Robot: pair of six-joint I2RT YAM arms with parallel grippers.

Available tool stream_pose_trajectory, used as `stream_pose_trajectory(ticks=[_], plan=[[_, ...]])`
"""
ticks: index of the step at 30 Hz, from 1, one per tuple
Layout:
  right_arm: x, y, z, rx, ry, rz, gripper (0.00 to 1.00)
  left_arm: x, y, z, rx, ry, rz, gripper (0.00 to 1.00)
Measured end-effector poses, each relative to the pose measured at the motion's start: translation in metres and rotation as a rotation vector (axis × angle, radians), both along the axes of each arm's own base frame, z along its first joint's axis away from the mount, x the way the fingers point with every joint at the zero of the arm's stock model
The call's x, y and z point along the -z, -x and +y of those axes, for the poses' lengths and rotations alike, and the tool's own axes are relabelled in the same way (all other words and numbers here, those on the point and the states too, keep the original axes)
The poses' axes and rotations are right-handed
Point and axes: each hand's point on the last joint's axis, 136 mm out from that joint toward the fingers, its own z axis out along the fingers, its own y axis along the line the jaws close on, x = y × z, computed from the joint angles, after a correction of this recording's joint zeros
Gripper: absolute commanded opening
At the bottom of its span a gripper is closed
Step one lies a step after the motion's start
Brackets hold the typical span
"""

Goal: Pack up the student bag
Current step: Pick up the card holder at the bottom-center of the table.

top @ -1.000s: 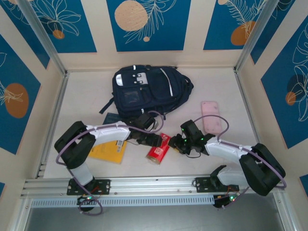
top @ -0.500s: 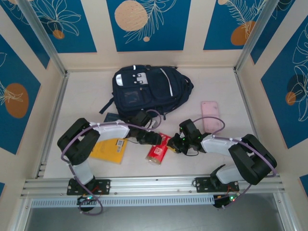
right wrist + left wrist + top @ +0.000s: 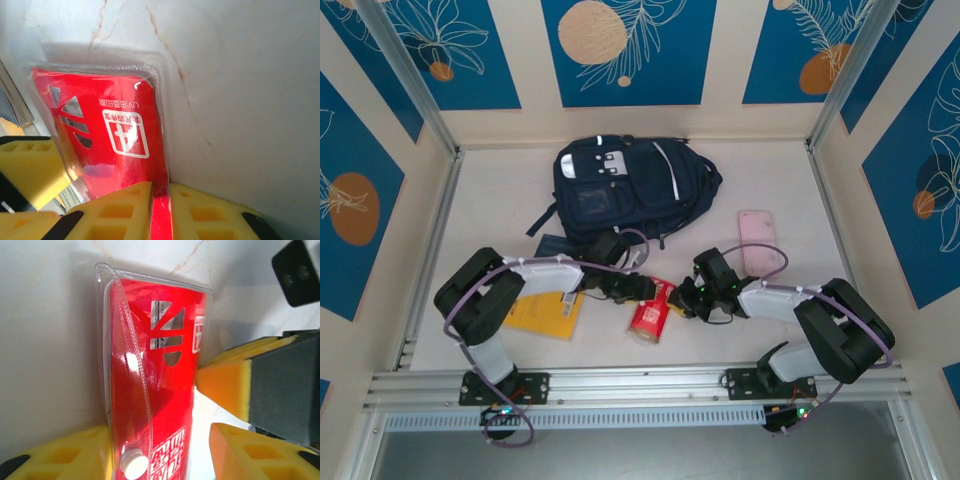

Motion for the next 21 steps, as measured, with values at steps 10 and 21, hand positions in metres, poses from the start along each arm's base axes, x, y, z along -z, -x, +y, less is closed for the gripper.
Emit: stream_pose_trajectory(ticks=[10, 21], plan=[[-0.001, 0.000, 0.000, 0.000, -0.020, -0.010, 0.18, -0.029, 0.002, -0.011, 0.004, 0.122, -0.016, 0.45], [-0.001, -0.002, 0.002, -0.001, -0.035, -0.024, 0.18, 0.010, 0.006, -0.024, -0.002, 0.151, 0.104, 0.23]])
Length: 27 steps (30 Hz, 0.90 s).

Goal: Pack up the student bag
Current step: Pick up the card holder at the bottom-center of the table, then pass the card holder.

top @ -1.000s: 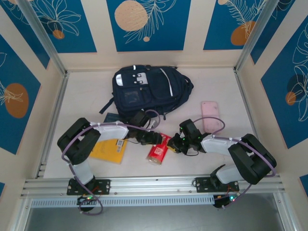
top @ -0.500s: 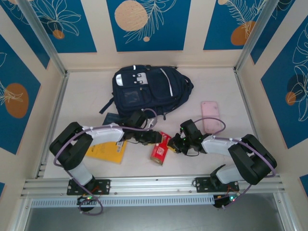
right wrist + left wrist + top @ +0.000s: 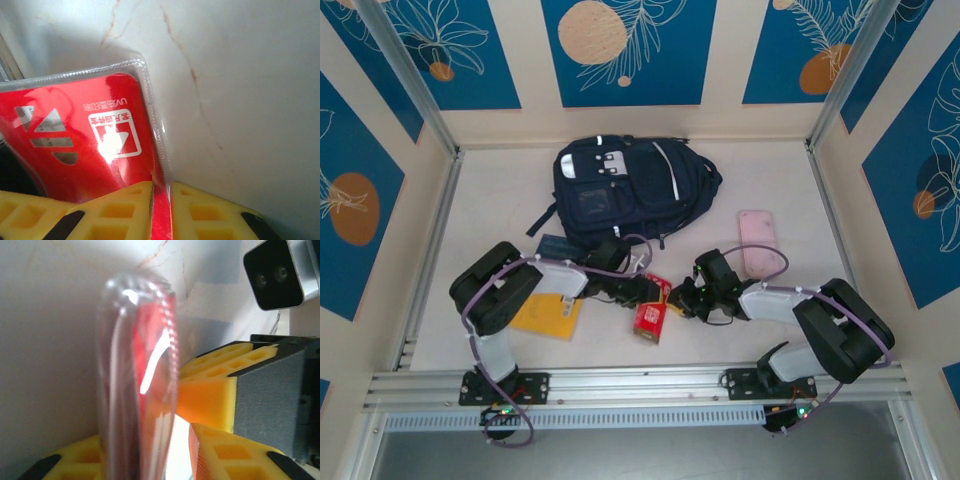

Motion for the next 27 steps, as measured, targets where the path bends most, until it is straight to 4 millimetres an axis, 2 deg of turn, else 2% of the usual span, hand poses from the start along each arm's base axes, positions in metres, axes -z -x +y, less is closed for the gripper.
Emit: stream_pose_trajectory(ticks=[4, 9, 11, 13, 16, 18, 21, 24, 27], plan=[[-0.003, -0.001, -0.001, 0.003, -0.007, -0.021, 0.22, -0.001, 0.003, 0.002, 0.009, -0.015, -0.011, 0.14], [-0.016, -0.003, -0.006, 0.010, 0.002, -0.089, 0.30, -0.024, 0.000, 0.008, -0.003, -0.018, -0.075, 0.08], [-0.034, -0.006, -0.012, 0.031, -0.005, -0.144, 0.35, -0.038, -0.002, 0.010, -0.013, -0.006, -0.112, 0.06], [-0.054, -0.011, -0.018, 0.057, -0.020, -0.214, 0.42, -0.050, -0.005, 0.011, -0.024, 0.002, -0.147, 0.00], [-0.085, -0.014, -0.028, 0.098, -0.056, -0.321, 0.52, -0.067, -0.010, 0.016, -0.060, 0.018, -0.203, 0.00], [-0.103, -0.013, -0.033, 0.124, -0.090, -0.384, 0.58, -0.077, -0.012, 0.022, -0.100, 0.032, -0.229, 0.00], [-0.119, -0.008, -0.039, 0.158, -0.148, -0.443, 0.69, -0.095, -0.017, 0.031, -0.191, 0.073, -0.259, 0.00], [-0.124, -0.004, -0.042, 0.193, -0.193, -0.444, 0.84, -0.119, -0.024, 0.044, -0.331, 0.147, -0.291, 0.00], [-0.126, -0.003, -0.040, 0.214, -0.233, -0.422, 0.90, -0.143, -0.032, 0.061, -0.492, 0.224, -0.317, 0.00]])
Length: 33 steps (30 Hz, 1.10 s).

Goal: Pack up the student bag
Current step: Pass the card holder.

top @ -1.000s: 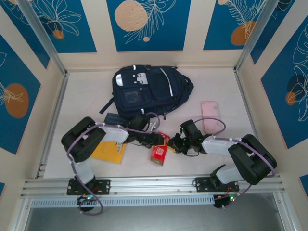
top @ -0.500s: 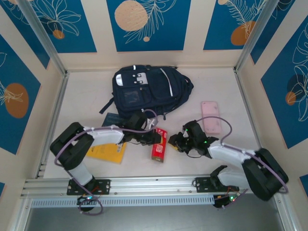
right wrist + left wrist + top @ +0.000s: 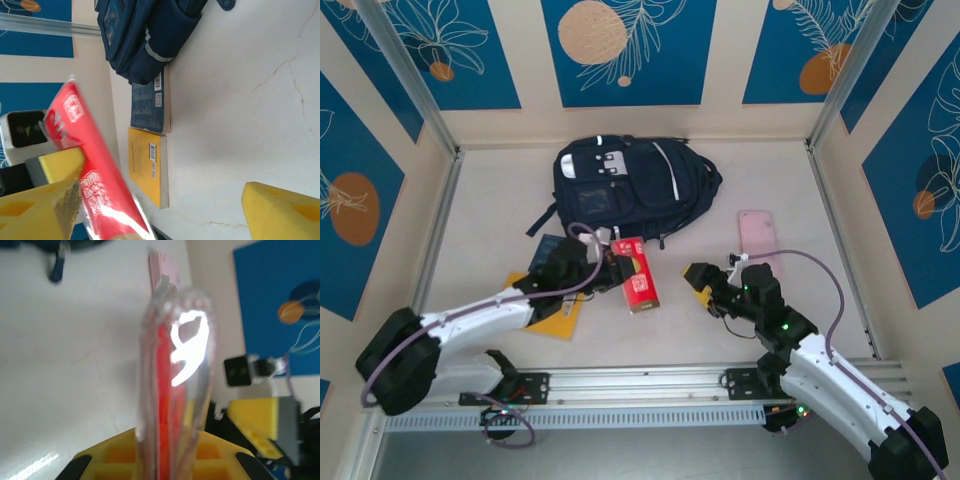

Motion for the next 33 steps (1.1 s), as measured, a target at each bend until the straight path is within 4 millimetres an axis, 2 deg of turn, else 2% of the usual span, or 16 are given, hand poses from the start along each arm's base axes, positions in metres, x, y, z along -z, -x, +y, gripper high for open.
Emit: stream_pose_trajectory(ticks=[5, 9, 14, 17, 22, 27, 33], plan=[[-0.006, 0.001, 0.017, -0.022, -0.094, 0.034, 0.91, -0.035, -0.006, 0.023, -0.187, 0.137, -0.032, 0.00], [-0.015, 0.007, 0.040, -0.088, -0.145, 0.027, 0.90, -0.046, -0.003, 0.029, -0.253, 0.190, -0.029, 0.00], [-0.031, 0.009, 0.070, -0.149, -0.183, 0.005, 0.83, -0.040, -0.004, 0.035, -0.312, 0.202, 0.000, 0.00], [-0.043, 0.007, 0.086, -0.171, -0.213, -0.028, 0.76, -0.038, -0.005, 0.037, -0.331, 0.208, 0.012, 0.00], [-0.042, 0.004, 0.109, -0.191, -0.230, -0.015, 0.61, -0.038, -0.006, 0.037, -0.341, 0.216, 0.023, 0.00], [-0.044, 0.004, 0.123, -0.197, -0.248, -0.019, 0.53, -0.031, -0.005, 0.040, -0.356, 0.212, 0.042, 0.00], [-0.047, -0.001, 0.130, -0.177, -0.265, -0.023, 0.40, -0.026, -0.005, 0.042, -0.364, 0.211, 0.059, 0.00]])
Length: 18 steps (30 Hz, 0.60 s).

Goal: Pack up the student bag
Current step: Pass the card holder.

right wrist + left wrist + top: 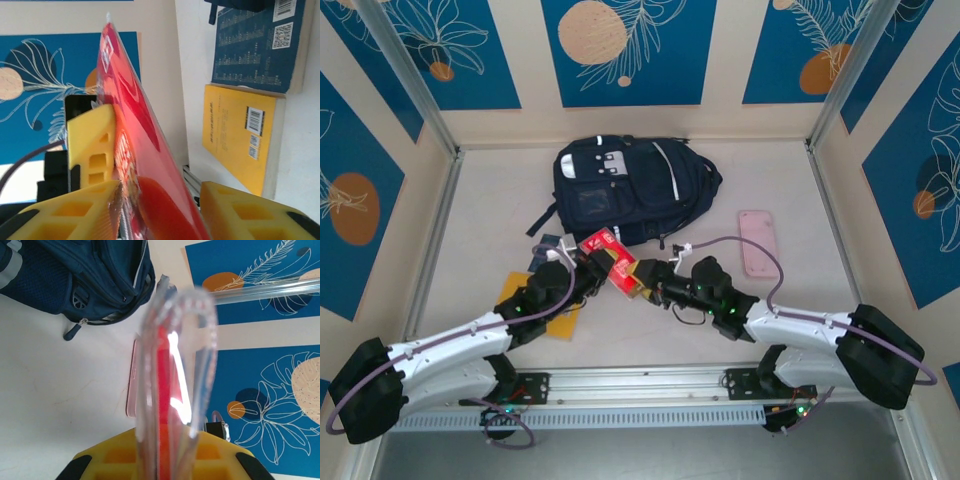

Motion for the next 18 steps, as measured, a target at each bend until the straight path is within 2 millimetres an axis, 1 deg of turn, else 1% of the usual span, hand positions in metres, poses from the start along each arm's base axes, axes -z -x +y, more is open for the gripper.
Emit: stream_pose_trajectory(ticks=[2, 5, 7, 8, 9, 11, 13, 15, 16, 18], plan=[[-0.003, -0.003, 0.001, 0.009, -0.004, -0.003, 0.31, -0.002, 0.000, 0.001, -0.005, 0.006, -0.001, 0.00], [-0.009, -0.006, 0.002, 0.025, -0.018, -0.007, 0.16, -0.003, -0.001, 0.004, -0.024, 0.013, 0.000, 0.09], [-0.017, -0.006, 0.000, 0.034, -0.041, -0.017, 0.07, -0.006, -0.001, 0.006, -0.031, 0.027, 0.005, 0.18], [-0.021, -0.006, -0.001, 0.040, -0.052, -0.022, 0.06, -0.006, -0.001, 0.006, -0.031, 0.028, 0.006, 0.24], [-0.025, -0.006, -0.003, 0.045, -0.058, -0.029, 0.05, -0.006, 0.000, 0.007, -0.029, 0.023, 0.004, 0.31], [-0.025, -0.005, -0.008, 0.059, -0.049, -0.031, 0.02, -0.002, 0.002, 0.007, -0.018, -0.014, -0.001, 0.47], [-0.021, -0.005, -0.019, 0.091, -0.027, -0.029, 0.01, 0.007, 0.003, 0.007, -0.006, -0.074, 0.000, 0.70], [-0.018, -0.006, -0.031, 0.123, -0.004, -0.032, 0.00, 0.011, 0.004, 0.008, 0.006, -0.129, -0.007, 0.85], [-0.017, -0.006, -0.038, 0.141, 0.007, -0.031, 0.00, 0.012, 0.004, 0.009, 0.010, -0.159, -0.008, 0.90], [-0.015, -0.007, -0.054, 0.184, 0.036, -0.034, 0.00, 0.012, 0.004, 0.011, 0.019, -0.233, -0.019, 0.95]])
